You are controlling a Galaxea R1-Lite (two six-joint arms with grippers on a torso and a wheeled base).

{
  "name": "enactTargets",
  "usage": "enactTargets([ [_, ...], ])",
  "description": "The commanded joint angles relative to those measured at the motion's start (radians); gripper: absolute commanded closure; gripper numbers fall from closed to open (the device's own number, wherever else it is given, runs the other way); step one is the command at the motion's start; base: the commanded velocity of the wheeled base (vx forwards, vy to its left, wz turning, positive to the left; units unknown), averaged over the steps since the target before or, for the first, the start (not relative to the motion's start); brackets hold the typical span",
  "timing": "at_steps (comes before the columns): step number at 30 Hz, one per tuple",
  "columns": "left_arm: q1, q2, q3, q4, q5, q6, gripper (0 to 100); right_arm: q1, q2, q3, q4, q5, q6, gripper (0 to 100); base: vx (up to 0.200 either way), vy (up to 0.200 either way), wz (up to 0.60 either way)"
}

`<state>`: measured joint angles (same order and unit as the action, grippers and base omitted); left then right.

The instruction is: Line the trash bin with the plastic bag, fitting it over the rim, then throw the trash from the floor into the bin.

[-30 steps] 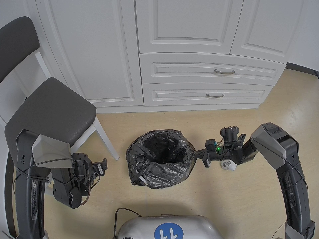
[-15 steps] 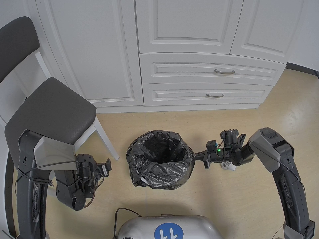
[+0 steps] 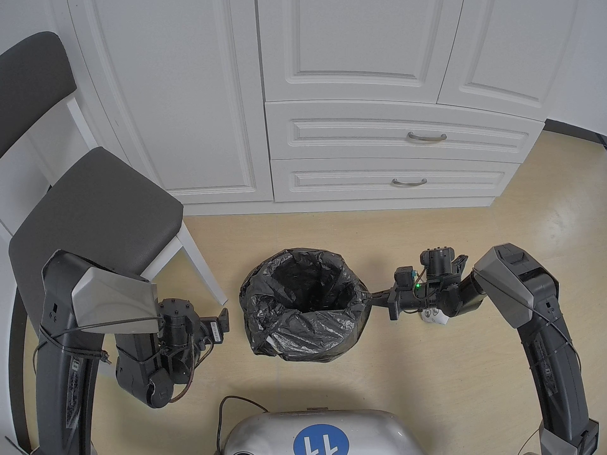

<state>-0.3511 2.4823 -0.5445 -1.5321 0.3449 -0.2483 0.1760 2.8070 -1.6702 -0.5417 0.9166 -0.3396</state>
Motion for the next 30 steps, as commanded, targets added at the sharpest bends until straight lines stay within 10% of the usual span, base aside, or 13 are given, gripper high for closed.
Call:
enactTargets([
  [1, -0.016, 0.01, -0.011, 0.0, -0.001, -0.002, 0, 0.0, 0.006, -0.009, -0.001, -0.001, 0.021, 100, 0.0, 0.0, 0.0],
  [21, -0.012, 0.171, -0.276, 0.073, -0.087, -0.003, 0, 0.0, 0.043, -0.072, -0.003, -0.012, 0.077, 100, 0.0, 0.0, 0.0],
  [30, 0.034, 0.173, -0.592, 0.464, -0.119, -0.002, 0, 0.0, 0.045, -0.074, -0.001, -0.013, 0.079, 100, 0.0, 0.0, 0.0],
])
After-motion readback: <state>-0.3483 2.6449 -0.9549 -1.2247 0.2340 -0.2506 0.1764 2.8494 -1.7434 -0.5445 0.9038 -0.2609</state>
